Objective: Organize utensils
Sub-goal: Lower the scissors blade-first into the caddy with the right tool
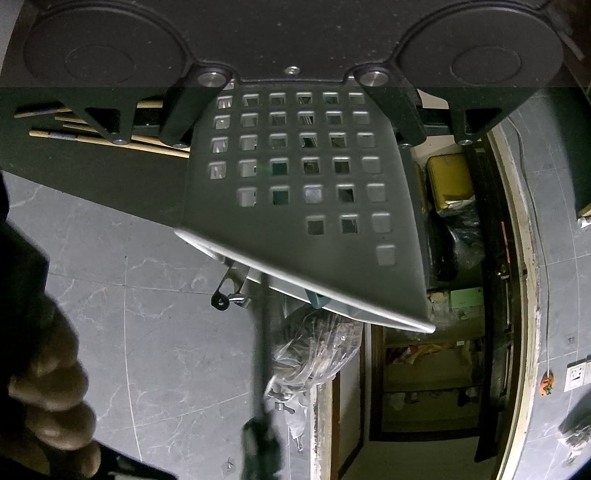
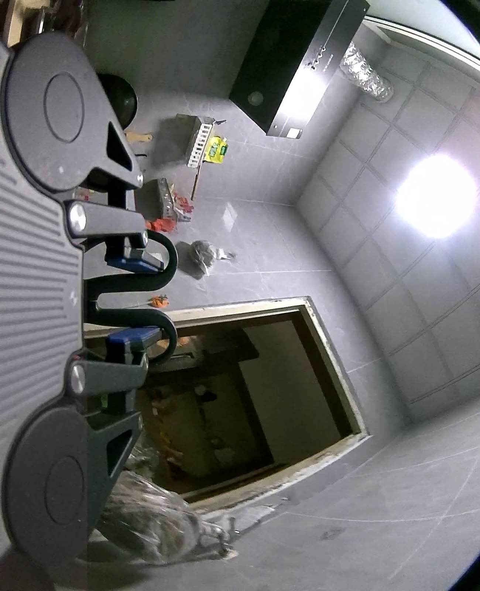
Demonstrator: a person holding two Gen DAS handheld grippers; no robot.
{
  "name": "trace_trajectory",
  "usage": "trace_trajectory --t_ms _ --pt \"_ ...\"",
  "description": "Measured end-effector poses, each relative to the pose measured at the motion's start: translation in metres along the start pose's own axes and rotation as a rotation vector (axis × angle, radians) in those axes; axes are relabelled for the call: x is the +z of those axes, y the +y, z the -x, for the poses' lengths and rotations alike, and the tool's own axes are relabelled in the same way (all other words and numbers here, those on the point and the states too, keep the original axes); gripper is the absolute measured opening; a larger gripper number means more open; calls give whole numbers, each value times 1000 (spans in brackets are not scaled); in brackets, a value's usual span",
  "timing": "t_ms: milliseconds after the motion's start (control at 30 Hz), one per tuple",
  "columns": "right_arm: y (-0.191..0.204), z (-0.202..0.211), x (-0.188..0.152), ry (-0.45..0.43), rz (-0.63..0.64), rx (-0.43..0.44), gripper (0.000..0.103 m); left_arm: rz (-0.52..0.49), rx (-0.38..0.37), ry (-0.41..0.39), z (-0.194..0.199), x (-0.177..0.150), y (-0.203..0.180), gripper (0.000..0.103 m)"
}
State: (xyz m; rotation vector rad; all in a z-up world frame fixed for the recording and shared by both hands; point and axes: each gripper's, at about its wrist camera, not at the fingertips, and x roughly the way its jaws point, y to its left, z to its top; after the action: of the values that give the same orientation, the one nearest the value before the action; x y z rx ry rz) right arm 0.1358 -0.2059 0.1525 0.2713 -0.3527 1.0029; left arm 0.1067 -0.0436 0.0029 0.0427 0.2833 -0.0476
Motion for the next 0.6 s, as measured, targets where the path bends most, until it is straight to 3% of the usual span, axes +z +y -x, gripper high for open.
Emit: trace_trajectory --t_ms 600 --pt "-3 5 -58 240 -57 5 36 2 -1 -8 1 -1 -1 77"
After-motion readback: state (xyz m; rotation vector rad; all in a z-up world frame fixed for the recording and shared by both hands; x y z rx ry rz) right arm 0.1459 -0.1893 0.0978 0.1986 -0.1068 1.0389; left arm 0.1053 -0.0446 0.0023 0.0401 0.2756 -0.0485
